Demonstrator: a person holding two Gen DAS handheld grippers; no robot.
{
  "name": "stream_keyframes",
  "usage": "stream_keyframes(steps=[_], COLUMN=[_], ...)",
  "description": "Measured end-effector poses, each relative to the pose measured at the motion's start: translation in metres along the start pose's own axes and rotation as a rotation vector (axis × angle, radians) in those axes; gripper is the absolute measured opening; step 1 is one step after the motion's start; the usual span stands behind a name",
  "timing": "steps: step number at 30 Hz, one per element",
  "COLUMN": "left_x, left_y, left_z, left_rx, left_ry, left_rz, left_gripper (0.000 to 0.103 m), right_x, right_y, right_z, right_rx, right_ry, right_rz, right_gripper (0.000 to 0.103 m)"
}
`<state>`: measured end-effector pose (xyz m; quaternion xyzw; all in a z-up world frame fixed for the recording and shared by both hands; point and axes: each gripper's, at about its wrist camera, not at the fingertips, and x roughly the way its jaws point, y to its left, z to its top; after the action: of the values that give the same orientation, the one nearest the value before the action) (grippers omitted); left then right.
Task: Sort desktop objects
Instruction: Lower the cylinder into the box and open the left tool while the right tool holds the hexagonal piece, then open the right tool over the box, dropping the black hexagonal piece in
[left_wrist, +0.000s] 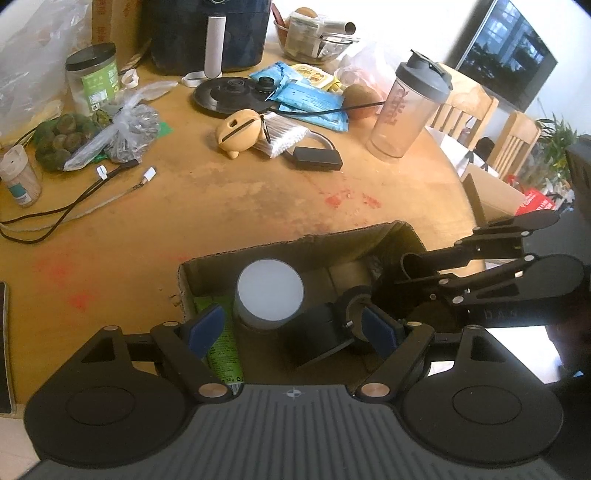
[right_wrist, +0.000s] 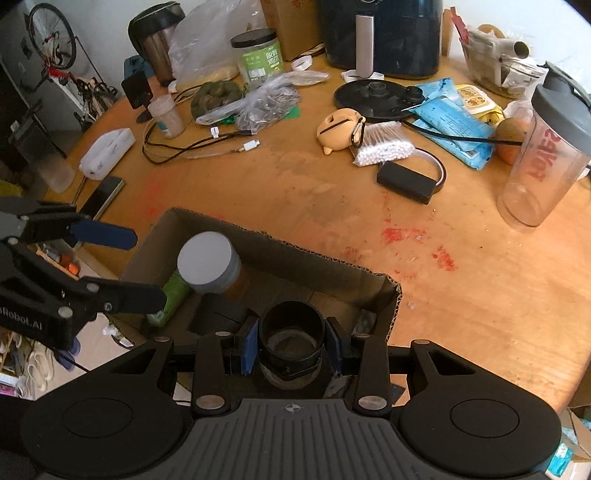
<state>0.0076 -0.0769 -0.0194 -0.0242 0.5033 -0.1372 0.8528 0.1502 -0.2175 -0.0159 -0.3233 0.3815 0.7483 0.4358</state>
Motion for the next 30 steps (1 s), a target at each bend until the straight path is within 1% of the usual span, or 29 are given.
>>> stream_keyframes(steps=[7,12,14,15,16,18,24,26,28,30], left_x=[-0.001,-0.002,-0.004,-0.004,-0.005,-0.005,-0.004,-0.003,-0.002,-0.002], left_y=[-0.001,-0.001,-0.001,-0.001,0.0,0.0,0.0,0.0,0.0,0.0], left_z=[0.0,0.001,0.002,0.002,0.002,0.003,0.004,0.004,0.004,0.004], left_rx=[0.005,0.005,0.004,0.003,0.001,-0.004,-0.012,-0.011,-0.011,-0.014], left_ry=[0.0,0.0,-0.003,-0.005,-0.007,-0.008,-0.009,-0.008,-0.007,-0.004], left_rz=[0.006,0.011,0.014,0.015,0.016,0.02,0.022,0.022,0.021,0.021], left_gripper=[0.083,0.083,0.083,0.083,0.083,0.083,0.083,0.083,0.083,0.083], right_x=[0.0,0.005,0.008,0.008,0.007,0.005,0.006,0.005,0.004,0.002], right_y=[-0.002,-0.007,-0.008,-0.008,-0.009,-0.009,-0.01,-0.009,-0.009,-0.012], right_z=[0.005,0.012,0.015,0.016,0.015,0.015,0.006,0.003,0.001,-0.001], right_rx=[-0.028,-0.039,-0.04,-0.04,-0.041,-0.05,-0.064,-0.084,-0.099,-0.104], right_ry=[-0.036,-0.049,-0.052,-0.052,-0.061,-0.069,-0.038,-0.032,-0.036,-0.039], right_rz=[-0.044,-0.054,-0.067,-0.075,-0.074,-0.062,-0.06,-0.073,-0.103,-0.127], right_gripper=[0.041,0.041,0.06,0.076,0.082,0.084,0.085,0.089,0.098,0.101])
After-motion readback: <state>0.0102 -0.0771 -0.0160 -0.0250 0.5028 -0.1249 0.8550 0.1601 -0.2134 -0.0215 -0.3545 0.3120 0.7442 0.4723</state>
